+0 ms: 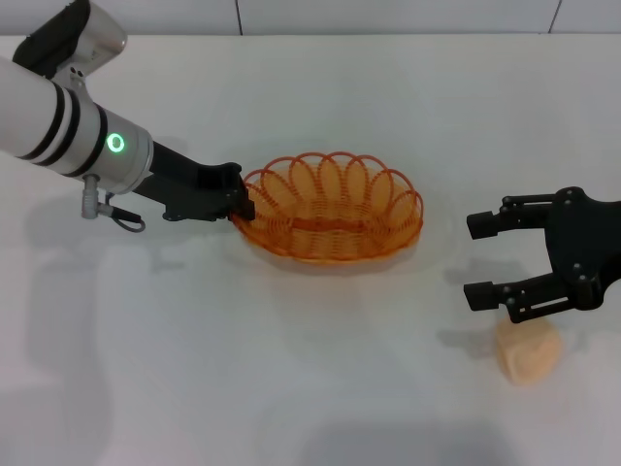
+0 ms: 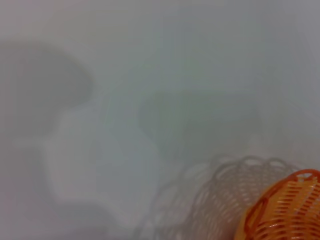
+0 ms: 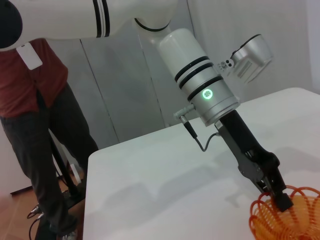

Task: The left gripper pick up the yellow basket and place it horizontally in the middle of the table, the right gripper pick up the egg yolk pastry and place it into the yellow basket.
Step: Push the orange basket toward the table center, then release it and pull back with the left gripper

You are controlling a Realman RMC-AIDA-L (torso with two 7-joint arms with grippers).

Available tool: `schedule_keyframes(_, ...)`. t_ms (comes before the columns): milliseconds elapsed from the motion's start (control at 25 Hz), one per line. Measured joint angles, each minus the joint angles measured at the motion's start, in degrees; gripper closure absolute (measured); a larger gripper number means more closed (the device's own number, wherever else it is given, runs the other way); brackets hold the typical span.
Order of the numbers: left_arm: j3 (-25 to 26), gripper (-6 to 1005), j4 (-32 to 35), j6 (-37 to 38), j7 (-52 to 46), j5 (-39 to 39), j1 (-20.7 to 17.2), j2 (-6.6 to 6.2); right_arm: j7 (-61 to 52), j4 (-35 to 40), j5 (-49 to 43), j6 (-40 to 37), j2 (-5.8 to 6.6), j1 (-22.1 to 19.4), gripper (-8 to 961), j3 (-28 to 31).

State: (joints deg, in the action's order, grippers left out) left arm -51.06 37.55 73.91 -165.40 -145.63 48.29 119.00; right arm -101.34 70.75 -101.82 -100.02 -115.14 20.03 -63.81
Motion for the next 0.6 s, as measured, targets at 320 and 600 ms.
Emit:
schedule_keyframes(320,0.0,923,-0.02,-0.42,-0.01,0.0,0.14,0.0,0.0,0.0,0.08,-0.04,0.0,0.0,99,0.0)
schedule_keyframes(600,0.0,923,-0.02,-0.56,-0.01,0.08,0.01,0.0,0.0,0.01,0.14,-0.02,0.0,0.0,100,0.01)
